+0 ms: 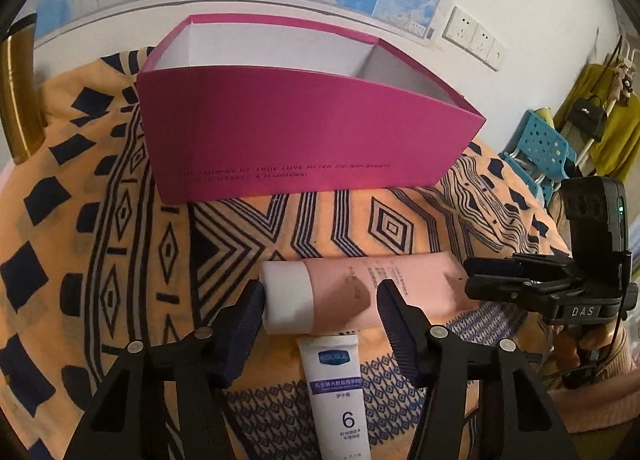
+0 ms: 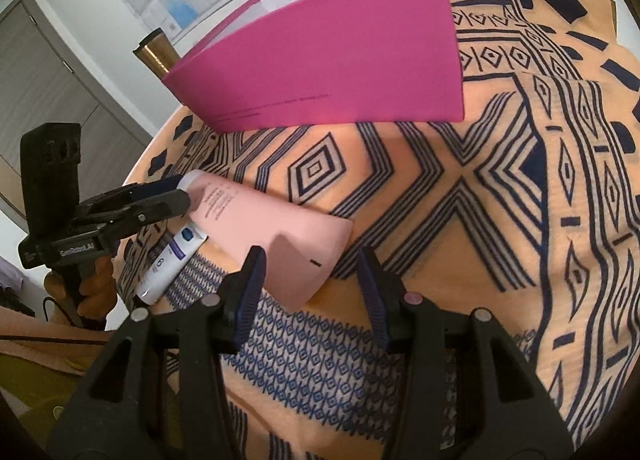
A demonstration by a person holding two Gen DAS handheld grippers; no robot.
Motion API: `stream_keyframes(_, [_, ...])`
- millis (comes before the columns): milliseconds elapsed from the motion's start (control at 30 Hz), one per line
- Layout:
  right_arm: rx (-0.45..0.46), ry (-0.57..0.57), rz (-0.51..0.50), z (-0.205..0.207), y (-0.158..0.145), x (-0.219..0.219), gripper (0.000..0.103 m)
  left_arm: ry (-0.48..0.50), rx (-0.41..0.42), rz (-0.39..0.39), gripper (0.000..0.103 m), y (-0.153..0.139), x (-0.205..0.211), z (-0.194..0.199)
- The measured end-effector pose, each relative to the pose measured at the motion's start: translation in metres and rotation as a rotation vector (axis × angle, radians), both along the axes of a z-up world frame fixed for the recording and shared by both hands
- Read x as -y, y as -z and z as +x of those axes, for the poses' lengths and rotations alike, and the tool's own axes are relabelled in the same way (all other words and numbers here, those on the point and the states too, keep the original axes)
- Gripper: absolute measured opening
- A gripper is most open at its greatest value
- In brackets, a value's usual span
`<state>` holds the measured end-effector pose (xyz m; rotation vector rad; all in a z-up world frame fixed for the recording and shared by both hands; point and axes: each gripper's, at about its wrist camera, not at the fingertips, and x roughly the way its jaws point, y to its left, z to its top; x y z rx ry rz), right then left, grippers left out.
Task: Organize rigid objects
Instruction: 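Move the right gripper to the large peach tube with white cap, then grasp the peach tube at its middle with the right gripper and lift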
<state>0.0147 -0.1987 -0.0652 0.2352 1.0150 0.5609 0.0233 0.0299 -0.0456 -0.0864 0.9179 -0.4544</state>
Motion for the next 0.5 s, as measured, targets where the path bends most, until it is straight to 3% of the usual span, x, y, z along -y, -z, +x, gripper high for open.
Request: stream_keyframes(500, [0.031, 0.025, -0.005, 0.0090, -0.0037, -0.0093, 0.049, -0.034, -0.025, -0.040, 0.058, 0.0000, -0.0019, 0.0023])
